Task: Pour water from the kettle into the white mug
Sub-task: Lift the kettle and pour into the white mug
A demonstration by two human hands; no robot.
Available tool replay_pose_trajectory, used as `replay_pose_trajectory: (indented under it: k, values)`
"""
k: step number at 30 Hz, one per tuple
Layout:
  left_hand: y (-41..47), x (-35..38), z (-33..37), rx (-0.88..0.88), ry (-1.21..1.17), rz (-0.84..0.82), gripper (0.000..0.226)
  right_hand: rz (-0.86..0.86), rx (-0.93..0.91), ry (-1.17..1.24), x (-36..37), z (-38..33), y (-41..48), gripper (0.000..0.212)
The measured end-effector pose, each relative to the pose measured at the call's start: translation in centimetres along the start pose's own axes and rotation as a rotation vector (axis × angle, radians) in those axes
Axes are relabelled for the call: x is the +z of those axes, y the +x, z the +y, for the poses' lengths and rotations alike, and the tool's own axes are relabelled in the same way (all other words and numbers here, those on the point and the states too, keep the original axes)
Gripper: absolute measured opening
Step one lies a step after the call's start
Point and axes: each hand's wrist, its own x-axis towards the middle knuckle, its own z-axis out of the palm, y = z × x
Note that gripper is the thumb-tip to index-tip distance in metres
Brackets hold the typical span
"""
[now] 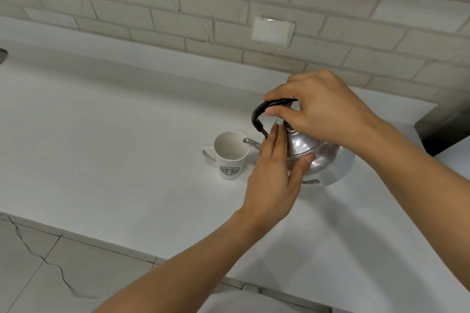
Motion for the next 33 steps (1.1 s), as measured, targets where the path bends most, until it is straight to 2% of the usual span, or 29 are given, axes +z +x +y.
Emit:
replay_pose_trajectory:
  k: [12,33]
  values:
    - [0.1,0.3,0.3,0.037,-0.155,0.101,0.059,-0.059,-0.077,-0.174,-0.1,-1.4,1.9,0.030]
    - [-0.1,0.7,1.6,-0.010,-0.346,0.165,0.051,-0.144,-0.118,-0.379,-1.2,-2.8,3.4,0.023]
